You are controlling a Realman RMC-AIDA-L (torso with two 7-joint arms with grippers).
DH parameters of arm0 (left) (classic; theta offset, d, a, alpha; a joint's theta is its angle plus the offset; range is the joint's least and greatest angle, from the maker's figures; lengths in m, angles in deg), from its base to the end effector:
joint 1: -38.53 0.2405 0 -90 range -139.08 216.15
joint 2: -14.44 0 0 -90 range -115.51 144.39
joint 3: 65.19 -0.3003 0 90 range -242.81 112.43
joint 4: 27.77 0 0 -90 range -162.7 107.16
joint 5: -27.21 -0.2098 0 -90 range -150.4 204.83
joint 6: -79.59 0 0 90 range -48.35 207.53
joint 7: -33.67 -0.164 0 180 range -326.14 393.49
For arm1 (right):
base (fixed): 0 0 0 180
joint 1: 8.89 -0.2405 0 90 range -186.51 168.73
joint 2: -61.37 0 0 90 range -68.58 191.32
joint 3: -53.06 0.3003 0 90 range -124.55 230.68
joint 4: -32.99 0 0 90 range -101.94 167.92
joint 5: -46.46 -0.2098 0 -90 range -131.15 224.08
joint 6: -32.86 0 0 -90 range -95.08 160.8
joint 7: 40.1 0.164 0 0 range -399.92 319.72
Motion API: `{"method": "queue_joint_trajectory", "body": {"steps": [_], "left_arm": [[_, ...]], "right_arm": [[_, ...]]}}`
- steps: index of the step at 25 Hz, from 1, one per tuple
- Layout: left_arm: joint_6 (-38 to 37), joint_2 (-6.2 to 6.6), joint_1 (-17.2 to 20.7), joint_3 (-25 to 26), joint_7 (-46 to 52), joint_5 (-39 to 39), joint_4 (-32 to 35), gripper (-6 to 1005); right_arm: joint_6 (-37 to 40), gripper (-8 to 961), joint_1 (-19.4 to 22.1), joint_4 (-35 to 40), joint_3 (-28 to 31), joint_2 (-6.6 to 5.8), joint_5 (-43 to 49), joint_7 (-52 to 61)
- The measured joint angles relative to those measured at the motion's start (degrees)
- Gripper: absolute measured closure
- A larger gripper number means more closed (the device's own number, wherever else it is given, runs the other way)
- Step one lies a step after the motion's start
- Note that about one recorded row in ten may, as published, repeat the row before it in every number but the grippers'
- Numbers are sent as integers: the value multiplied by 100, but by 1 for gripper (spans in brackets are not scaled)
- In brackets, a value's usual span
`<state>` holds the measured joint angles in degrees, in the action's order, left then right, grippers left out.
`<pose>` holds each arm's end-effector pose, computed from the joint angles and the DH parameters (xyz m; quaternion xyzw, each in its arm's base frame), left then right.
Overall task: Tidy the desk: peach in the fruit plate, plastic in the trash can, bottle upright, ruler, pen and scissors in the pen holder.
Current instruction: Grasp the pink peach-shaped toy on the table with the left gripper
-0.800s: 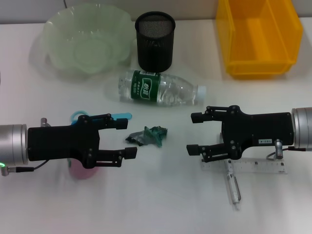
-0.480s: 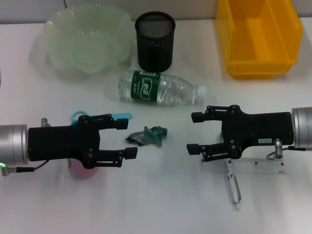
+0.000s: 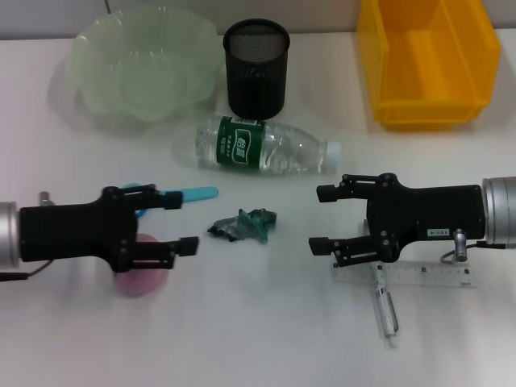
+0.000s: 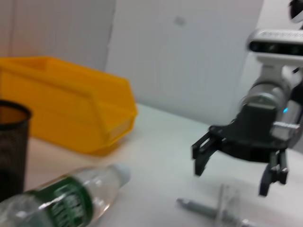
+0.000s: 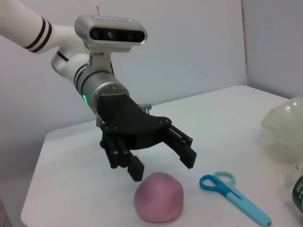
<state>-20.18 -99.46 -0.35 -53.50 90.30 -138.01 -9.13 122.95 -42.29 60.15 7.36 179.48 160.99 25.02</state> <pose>-0.3101 0.3253 -0.0441 -0.9511 -0.1723 -0.2492 0.0599 0.2778 0.3380 -0.0761 -0.9648 0.1207 0.2265 0.0570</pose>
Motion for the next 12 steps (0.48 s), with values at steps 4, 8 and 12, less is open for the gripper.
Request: {"method": "queue_joint_trajectory", "body": {"steps": [4,8,12], "left_arm": [[44,13,108,1,58,1,533,188],[121,22,234,-37,70,4,738,191],[284,34,324,-156,169,4,826,194]], "right_arm": [[-1,119,0,0,0,0,0,0],[-1,119,0,5,0,0,0,26],[-1,119,-6,10,0,0,0,46]]}}
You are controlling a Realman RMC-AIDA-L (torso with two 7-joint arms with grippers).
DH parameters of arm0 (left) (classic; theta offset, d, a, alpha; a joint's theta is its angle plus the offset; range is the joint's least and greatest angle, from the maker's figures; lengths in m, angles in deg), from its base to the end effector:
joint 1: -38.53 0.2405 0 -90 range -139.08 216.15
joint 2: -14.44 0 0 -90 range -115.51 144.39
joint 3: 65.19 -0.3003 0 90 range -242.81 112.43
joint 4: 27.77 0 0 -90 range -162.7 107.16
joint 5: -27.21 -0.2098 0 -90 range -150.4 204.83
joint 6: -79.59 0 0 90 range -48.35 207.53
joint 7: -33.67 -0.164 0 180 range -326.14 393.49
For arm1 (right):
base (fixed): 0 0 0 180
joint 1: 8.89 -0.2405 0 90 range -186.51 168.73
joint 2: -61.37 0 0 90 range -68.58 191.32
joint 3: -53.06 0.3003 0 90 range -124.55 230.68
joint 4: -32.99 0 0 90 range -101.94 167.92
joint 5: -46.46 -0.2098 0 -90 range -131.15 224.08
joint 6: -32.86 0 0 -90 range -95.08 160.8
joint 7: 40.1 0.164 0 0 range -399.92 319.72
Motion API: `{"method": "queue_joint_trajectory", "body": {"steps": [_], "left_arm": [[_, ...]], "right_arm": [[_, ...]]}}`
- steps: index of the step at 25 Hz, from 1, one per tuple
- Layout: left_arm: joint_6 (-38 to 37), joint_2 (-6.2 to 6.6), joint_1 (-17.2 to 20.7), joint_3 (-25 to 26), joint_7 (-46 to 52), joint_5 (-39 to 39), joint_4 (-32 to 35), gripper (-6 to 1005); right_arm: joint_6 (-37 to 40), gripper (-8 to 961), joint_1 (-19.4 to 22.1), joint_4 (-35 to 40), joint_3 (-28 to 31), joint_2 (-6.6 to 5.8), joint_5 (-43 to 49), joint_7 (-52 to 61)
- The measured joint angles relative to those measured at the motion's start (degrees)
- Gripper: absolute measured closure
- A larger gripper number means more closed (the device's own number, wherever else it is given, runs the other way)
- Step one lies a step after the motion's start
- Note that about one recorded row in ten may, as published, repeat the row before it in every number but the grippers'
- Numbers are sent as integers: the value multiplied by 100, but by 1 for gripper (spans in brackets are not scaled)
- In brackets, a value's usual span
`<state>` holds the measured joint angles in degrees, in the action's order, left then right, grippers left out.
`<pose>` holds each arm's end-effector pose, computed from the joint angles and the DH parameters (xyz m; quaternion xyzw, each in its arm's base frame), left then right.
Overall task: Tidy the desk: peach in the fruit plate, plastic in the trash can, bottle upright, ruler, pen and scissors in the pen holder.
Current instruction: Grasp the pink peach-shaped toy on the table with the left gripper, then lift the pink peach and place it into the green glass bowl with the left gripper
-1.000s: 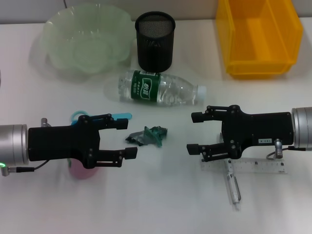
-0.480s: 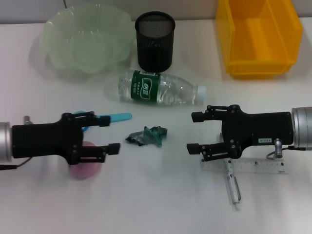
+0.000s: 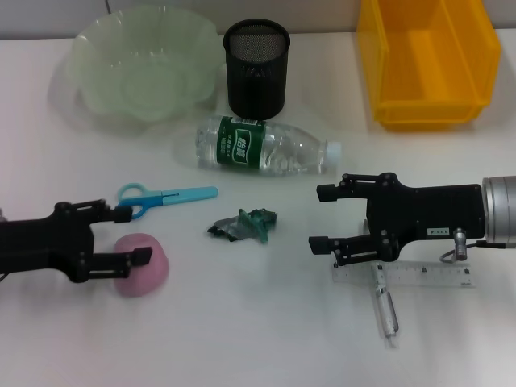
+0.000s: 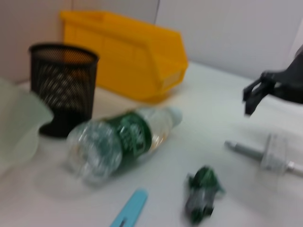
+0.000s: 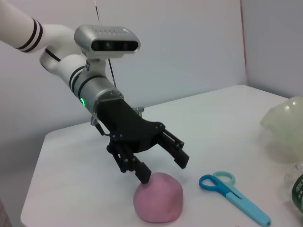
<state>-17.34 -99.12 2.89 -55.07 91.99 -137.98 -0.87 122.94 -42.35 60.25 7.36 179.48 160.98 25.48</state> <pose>-0.3585 0.3192 -0.0181 -0.9541 -0.2127 -0.1703 0.1240 0.2773 0.3386 -0.0758 -0.9645 0.1234 0.2265 0.0566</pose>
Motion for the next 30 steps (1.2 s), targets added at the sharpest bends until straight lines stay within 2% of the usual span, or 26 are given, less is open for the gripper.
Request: {"method": "queue_joint_trajectory", "body": {"steps": [9,19,22,24,25,30], "left_arm": [[302,-40,150,-192,32,10,44,202],[238,-78,91,-400,48,10,5,210],[232,-84,59,-598,65,9,2,213],[237,-97,45,-694,94,9,5,409],[255,-134,29,-790,141,9,25,432],[244,-159,17,-815,171,52,36,546]], "right_arm": [[1,119,-53,-9,0,0,0,12],[1,119,-56,-11,0,17,0,24],[1,119,-56,-11,0,18,-3,24],[1,119,-56,-10,0,21,-12,25],[2,119,-56,-10,0,24,-14,25],[0,119,-56,-10,0,51,-17,25]]}}
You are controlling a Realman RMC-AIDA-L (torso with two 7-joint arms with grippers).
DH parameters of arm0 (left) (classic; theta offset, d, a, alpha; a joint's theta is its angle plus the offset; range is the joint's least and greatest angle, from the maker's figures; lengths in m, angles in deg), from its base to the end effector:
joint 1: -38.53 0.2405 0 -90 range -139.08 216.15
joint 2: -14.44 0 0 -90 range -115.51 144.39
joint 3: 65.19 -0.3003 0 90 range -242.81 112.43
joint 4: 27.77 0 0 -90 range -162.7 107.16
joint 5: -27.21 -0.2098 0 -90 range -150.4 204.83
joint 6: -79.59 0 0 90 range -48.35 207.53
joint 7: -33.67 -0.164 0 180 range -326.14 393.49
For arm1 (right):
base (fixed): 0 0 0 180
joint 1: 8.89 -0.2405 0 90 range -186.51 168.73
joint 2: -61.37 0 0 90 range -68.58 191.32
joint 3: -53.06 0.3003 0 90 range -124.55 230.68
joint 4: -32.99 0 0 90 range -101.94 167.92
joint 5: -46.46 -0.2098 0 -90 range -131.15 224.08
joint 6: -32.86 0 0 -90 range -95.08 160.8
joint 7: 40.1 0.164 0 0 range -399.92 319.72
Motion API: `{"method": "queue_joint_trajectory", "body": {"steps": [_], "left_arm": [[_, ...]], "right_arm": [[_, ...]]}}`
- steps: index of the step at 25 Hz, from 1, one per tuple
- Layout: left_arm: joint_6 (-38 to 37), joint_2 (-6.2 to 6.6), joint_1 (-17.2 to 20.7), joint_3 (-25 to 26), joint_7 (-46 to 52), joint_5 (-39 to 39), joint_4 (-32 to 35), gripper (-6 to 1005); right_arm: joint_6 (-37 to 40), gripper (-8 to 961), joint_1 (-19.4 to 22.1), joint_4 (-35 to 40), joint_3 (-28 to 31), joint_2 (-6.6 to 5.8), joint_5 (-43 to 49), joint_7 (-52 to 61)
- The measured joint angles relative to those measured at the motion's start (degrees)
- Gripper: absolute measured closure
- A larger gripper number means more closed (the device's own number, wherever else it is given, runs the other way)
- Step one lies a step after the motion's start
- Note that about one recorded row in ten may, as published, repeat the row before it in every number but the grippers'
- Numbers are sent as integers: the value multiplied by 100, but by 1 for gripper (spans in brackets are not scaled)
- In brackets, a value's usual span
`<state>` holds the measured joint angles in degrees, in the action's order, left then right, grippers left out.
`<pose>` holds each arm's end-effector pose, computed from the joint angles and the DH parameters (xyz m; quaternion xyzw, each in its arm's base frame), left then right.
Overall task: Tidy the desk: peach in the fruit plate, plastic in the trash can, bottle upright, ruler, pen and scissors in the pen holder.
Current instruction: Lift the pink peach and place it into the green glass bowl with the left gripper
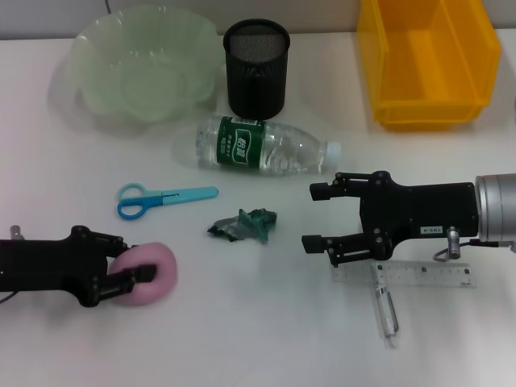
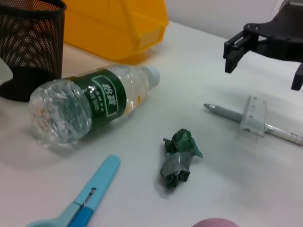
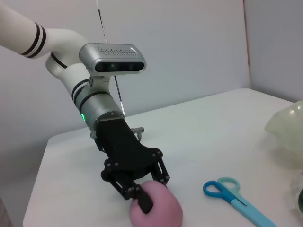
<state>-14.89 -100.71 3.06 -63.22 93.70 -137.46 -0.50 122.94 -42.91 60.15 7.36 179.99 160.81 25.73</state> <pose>-0.3609 0.3123 -0.0360 -0.9662 -0.2095 -0.1231 0.0857 0.2714 0.3398 -0.0795 -0.9637 0.1223 0.2316 0.0524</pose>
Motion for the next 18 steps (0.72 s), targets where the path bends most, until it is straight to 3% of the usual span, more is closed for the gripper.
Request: {"method": "queue_joint_trajectory", "body": {"steps": [11,18], "left_arm": [[-148,-27,3,-5,120,873,-46,739],[-8,-300,29,-3,81,2202,-274,801]], "right_arm": [[-66,119,43,0,40,13,-7,-21],[-149,119,104,0,80,23,-37,-68]]}}
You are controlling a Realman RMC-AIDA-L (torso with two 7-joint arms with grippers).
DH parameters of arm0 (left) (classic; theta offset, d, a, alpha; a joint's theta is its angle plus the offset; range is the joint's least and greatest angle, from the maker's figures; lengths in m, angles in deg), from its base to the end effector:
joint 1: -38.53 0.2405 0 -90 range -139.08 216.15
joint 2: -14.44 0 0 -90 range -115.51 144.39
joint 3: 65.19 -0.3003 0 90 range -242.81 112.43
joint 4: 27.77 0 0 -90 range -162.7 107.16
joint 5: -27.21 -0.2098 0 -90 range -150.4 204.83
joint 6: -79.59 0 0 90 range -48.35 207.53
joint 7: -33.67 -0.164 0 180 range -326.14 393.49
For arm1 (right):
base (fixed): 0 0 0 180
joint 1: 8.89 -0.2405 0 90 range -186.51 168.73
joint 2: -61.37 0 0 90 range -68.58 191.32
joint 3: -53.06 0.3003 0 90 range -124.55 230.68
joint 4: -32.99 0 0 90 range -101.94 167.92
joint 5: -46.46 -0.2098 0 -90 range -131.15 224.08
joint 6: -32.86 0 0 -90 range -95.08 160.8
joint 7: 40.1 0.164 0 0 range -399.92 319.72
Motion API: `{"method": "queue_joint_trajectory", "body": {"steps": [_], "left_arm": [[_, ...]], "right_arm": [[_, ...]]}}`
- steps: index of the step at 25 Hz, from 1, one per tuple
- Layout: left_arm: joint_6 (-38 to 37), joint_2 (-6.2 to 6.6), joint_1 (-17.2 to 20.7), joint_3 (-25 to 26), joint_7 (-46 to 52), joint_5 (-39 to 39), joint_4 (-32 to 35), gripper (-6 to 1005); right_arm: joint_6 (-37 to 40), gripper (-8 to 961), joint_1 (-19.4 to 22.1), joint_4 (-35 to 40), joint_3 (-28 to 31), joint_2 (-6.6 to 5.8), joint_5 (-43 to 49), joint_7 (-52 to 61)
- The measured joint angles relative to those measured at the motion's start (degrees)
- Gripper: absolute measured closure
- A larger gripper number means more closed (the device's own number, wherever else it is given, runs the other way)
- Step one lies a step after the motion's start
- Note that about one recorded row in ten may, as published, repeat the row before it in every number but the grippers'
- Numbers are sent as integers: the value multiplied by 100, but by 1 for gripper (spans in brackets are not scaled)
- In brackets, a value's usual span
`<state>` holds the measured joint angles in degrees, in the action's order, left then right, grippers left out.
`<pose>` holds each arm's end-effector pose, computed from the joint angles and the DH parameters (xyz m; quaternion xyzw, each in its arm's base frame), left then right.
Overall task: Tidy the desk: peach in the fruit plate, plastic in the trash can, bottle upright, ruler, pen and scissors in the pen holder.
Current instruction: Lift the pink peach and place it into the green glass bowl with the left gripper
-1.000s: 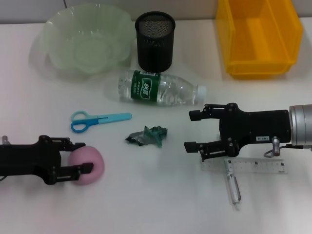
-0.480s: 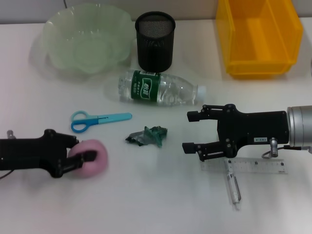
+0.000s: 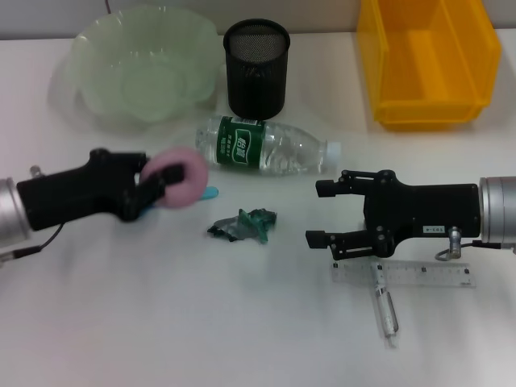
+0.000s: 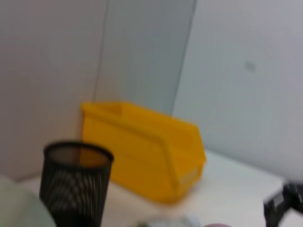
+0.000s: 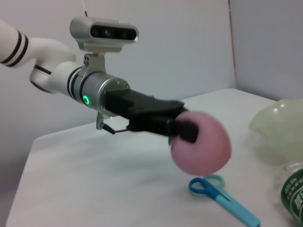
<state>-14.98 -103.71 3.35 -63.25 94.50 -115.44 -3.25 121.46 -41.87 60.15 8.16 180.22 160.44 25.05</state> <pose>-0.3136 0.3439 -0.0403 -0.9157 -0.2125 -0.2924 0.1756 0.2785 0.3394 -0.0797 -0.9612 0.1312 0.2319 0.0722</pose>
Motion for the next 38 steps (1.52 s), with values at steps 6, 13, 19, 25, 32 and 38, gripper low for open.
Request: {"method": "queue_joint_trajectory", "body": {"steps": [6,13,19,25,32,38], "left_arm": [[466,-14,-42,0,-159,768,-684,851],[1281,-33,-84,70,-619,1739,-1420,893],[2054,-60,-201,71,-1770,3328,-2147,928],[3533,-89,-758,210,-2631,4149,-2439,939],[4705,-92,-1133,931,-3251,4236,-2579,878],[4896,-83,-1179,965,-3287,4236,-2589,827]], "right_arm": [[-135,119,114,0,74,12,-245,-200],[-266,120,279,-32,110,15,-831,-526],[-303,120,336,-53,178,15,-987,-686],[-303,120,309,-65,228,16,-991,-735],[-303,120,283,-79,224,22,-992,-753],[-301,120,282,-80,219,24,-995,-756]]}}
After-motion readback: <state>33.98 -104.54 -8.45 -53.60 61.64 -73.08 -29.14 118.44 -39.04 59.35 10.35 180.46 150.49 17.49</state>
